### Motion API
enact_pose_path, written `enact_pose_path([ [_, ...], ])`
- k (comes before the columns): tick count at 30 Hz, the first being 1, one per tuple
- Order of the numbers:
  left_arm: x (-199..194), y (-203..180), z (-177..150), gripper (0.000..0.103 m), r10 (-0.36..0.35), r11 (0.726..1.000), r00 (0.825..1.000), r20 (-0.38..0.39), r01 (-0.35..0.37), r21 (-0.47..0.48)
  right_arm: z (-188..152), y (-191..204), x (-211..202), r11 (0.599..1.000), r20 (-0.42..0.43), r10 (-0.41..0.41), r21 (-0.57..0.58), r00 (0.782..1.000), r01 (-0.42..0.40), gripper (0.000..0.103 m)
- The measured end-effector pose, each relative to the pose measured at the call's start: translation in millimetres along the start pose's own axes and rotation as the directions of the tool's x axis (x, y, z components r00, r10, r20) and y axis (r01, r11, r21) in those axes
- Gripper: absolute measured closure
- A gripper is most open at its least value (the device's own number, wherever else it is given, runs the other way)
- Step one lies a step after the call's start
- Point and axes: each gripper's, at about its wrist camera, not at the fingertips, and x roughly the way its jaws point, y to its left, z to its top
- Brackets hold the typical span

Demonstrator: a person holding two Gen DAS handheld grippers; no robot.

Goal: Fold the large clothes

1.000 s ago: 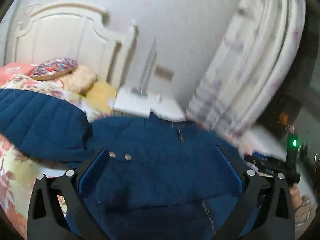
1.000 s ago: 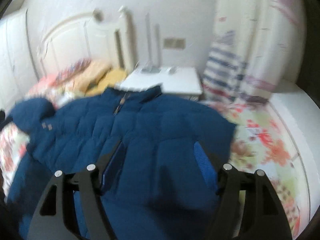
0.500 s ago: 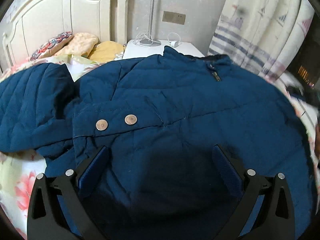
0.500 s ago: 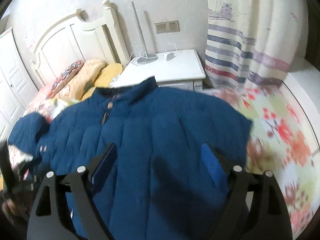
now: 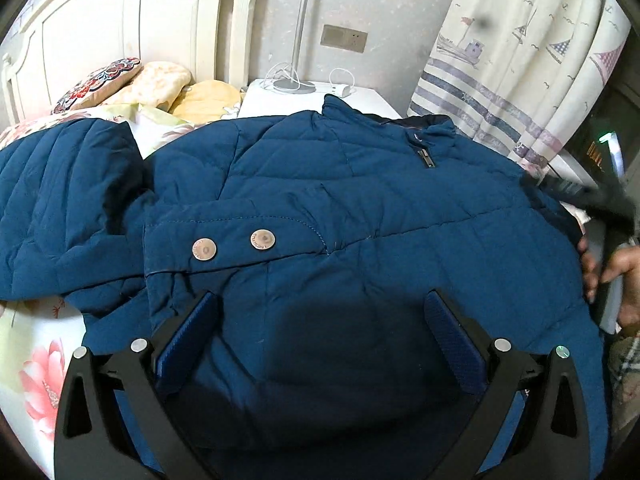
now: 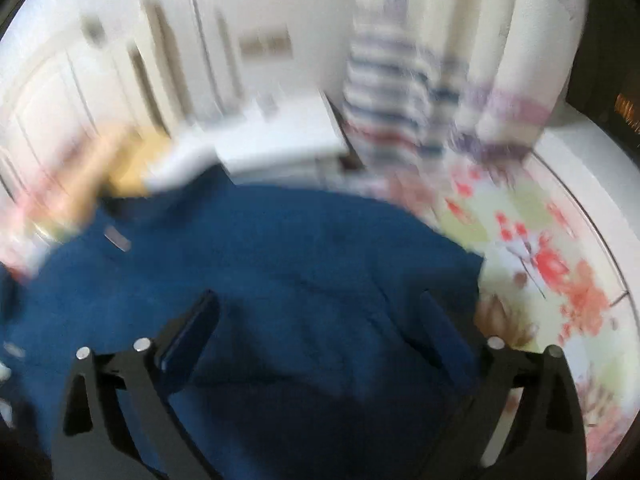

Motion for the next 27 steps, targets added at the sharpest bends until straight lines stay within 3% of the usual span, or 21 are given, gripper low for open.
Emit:
enact_pose_path([
  [2,-0.1,-0.4,0.4,0.004,-0.003,1.0,1.0,0.001,0.003,-0.003,2.6,-7.3,0.7,0.999,-0.024,0.034,0.031,0.999,-0.034,0.003],
  [4,-0.7,0.7,0.4,0.004,-0.01,1.0,1.0,0.003,0.01,-0.009,3.4,-8.7,-10.4,0.998,-0.043,-0.009,0.061,0.999,0.012,0.003],
  [6,-1.1,1.8,0.7,0.004,-0.018,1.0,1.0,0.006,0.018,-0.016,-5.9,4.1,-41.8,0.999,0.025,-0.021,0.049,0.999,0.019,0.003],
  [9,-1.8,1.8,0.9,0.004,-0.023,1.0,1.0,0.009,0.023,-0.02,-43.9,48.2,-90.9,0.996,0.123,0.041,-0.079,0.992,-0.032,0.003],
  [11,-4.4,3.9,1.0,0.004,-0.036,0.999,0.999,0.021,0.037,-0.031,-76.8,84.0,-98.9,0.973,0.099,0.075,-0.225,0.992,-0.052,0.003],
  [13,-20.5,18.5,0.6,0.004,-0.087,0.991,0.993,0.085,0.095,-0.093,-98.5,105.9,-78.9,0.955,0.004,0.052,-0.294,0.999,-0.048,0.003],
  [15,-53.0,51.6,0.1,0.004,-0.108,0.966,0.977,0.183,0.146,-0.213,-106.4,103.9,-71.3,0.963,0.019,0.051,-0.265,0.999,-0.044,0.003],
  [16,-68.7,69.4,-1.1,0.004,-0.106,0.947,0.967,0.23,0.169,-0.274,-106.0,102.4,-71.8,0.967,0.014,0.064,-0.248,0.998,-0.059,0.003],
  [18,-108.0,122.2,-10.7,0.004,-0.083,0.865,0.935,0.345,0.239,-0.441,-101.3,91.2,-66.8,0.974,0.009,0.097,-0.206,0.995,-0.093,0.002],
  [19,-130.7,158.3,-22.2,0.004,-0.056,0.796,0.91,0.411,0.289,-0.532,-100.1,88.5,-64.4,0.975,0.013,0.107,-0.197,0.994,-0.102,0.002],
  [21,-163.9,216.2,-43.3,0.004,0.021,0.697,0.881,0.472,0.326,-0.639,-100.9,89.0,-62.2,0.974,0.024,0.096,-0.207,0.995,-0.089,0.002],
  [25,-196.7,299.5,-66.2,0.004,0.188,0.581,0.887,0.423,0.247,-0.776,-109.7,90.3,-69.2,0.977,0.056,0.074,-0.202,0.996,-0.061,0.003],
  [27,-197.6,337.8,-69.3,0.004,0.195,0.527,0.898,0.394,0.242,-0.814,-114.6,90.5,-87.2,0.983,0.144,0.052,-0.179,0.988,-0.025,0.003],
])
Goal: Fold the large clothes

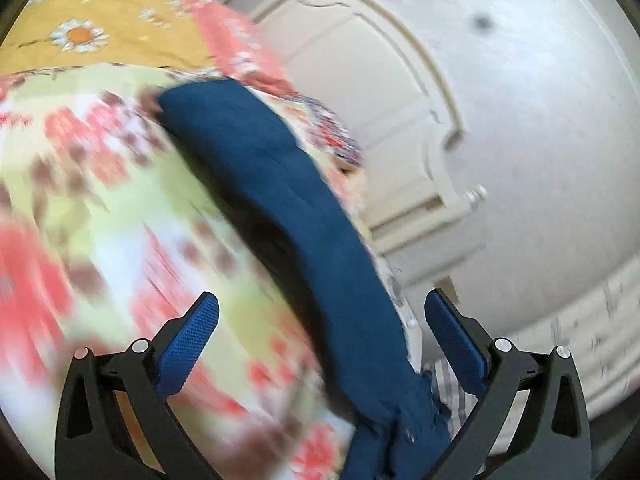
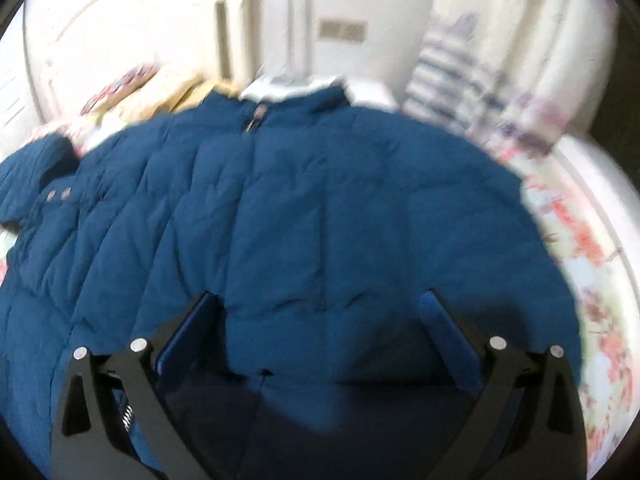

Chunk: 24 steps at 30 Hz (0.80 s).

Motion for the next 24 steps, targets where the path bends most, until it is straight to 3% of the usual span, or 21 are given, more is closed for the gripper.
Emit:
enact_pose_path([
  [3,11.5,14.7,24.2,0.004,0.022,0.998,1.0,-0.01,-0.022,-0.056,-0.1,12.8,-21.0,0.993,0.102,0.114,-0.038,0.988,-0.111,0.003],
  [4,17.5,15.1,31.5,0.006,0.021,0.998,1.0,-0.016,-0.022,-0.061,-0.8,22.0,-19.2,0.989,0.094,0.131,-0.086,0.987,-0.123,0.003],
  [7,37.2,6.7,41.8,0.009,0.012,0.998,0.999,-0.034,-0.014,-0.058,-1.4,37.5,7.5,0.984,-0.034,0.087,-0.155,0.996,-0.091,0.003],
  [9,47.3,7.1,46.2,0.031,0.024,0.997,0.999,-0.034,-0.027,-0.074,0.3,32.9,11.4,0.985,-0.047,0.105,-0.13,0.993,-0.11,0.003],
  [11,60.4,12.3,50.3,0.075,0.031,0.991,0.999,-0.043,-0.036,-0.129,0.1,25.0,12.1,0.989,-0.044,0.121,-0.085,0.992,-0.124,0.003],
  [12,66.3,14.8,50.3,0.086,0.051,0.986,0.998,-0.044,-0.058,-0.156,0.3,20.8,12.4,0.99,-0.042,0.125,-0.065,0.991,-0.128,0.003],
  [14,62.0,10.9,46.4,0.097,0.084,0.983,0.996,0.005,-0.082,-0.163,-0.3,15.6,11.7,0.99,-0.032,0.135,-0.032,0.99,-0.136,0.003],
  [17,33.6,-32.9,29.3,0.099,0.068,0.997,0.985,0.158,-0.063,-0.035,-0.9,0.0,3.0,0.986,0.03,0.16,0.038,0.987,-0.161,0.003],
  [20,12.7,-110.0,-9.4,0.099,-0.015,0.977,0.978,0.21,-0.031,0.213,-2.8,-31.4,-12.4,0.955,0.167,0.202,0.184,0.965,-0.231,0.003],
  [22,8.1,-163.7,-45.2,0.099,-0.099,0.919,0.98,0.172,0.024,0.393,-5.2,-51.4,-21.2,0.93,0.246,0.186,0.268,0.951,-0.251,0.003],
  [24,10.5,-219.7,-97.1,0.099,-0.157,0.809,0.983,0.096,0.073,0.584,-6.1,-69.5,-26.0,0.905,0.296,0.162,0.336,0.941,-0.261,0.003],
])
